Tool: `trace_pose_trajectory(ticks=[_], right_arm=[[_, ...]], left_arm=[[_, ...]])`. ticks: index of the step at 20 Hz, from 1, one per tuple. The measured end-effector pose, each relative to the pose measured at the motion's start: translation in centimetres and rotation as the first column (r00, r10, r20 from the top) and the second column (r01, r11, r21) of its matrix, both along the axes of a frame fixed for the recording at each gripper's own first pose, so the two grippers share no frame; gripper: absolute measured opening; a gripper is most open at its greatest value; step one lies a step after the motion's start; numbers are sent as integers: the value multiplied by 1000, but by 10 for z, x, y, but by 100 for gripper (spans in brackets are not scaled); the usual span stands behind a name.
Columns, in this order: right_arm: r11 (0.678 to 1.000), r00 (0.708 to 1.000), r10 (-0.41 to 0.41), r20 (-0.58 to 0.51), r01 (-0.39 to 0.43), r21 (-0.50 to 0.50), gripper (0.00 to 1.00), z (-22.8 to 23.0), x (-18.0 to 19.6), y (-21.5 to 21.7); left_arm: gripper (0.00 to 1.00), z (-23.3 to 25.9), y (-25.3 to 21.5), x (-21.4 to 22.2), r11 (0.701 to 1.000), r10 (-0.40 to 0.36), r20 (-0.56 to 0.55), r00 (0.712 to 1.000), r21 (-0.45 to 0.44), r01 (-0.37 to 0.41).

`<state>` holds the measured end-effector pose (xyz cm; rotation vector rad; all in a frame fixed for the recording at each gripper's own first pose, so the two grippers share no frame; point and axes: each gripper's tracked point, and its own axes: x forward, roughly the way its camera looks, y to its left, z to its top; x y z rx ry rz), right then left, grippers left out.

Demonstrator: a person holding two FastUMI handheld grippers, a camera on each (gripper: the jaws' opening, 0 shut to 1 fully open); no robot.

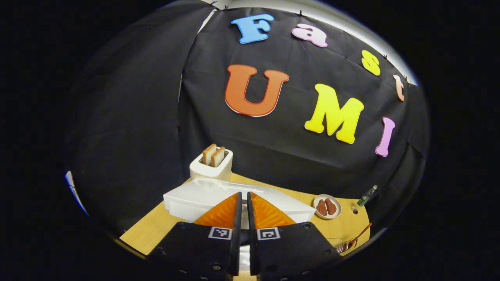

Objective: Close the left gripper, press the button to open the rice cooker; take a wooden spoon from the chopstick holder with the right hand, scoop a spoonful of rice and pour it into the rice cooker, then put the wooden spoon back into the chopstick holder.

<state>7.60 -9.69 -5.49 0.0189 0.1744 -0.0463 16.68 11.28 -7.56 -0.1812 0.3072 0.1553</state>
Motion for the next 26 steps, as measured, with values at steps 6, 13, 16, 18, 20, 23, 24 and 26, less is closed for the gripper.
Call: trace_pose_trajectory(ticks=[6,13,16,18,20,23,24,26], right_arm=[[1000,1000,-15,10,15,3,100,1,-14,-8],[1000,1000,-18,4,18,1,99,-3,-25,-16],[1000,999,-28,-16,28,12,100,-11,-31,-24],[999,999,-34,-25,35,19,100,-17,-33,-32],[999,998,-41,-37,42,31,99,-25,-31,-42],[997,997,-39,-70,43,58,100,-46,-23,-58],[997,996,-37,-87,42,61,100,-56,-17,-64],[997,991,-24,-130,33,63,100,-77,-3,-72]], left_arm=[[53,32,-11,-22,1000,-11,86,996,30,9],[94,65,-24,-70,994,-19,173,985,105,1],[94,69,-38,-92,992,-33,193,981,122,10],[94,69,-49,-101,990,-46,206,977,143,17],[94,72,-62,-107,986,-72,221,973,161,37],[94,69,-84,-111,981,-114,234,966,181,72],[94,67,-91,-112,979,-126,230,965,187,83],[94,60,-102,-114,977,-135,216,967,194,93]])
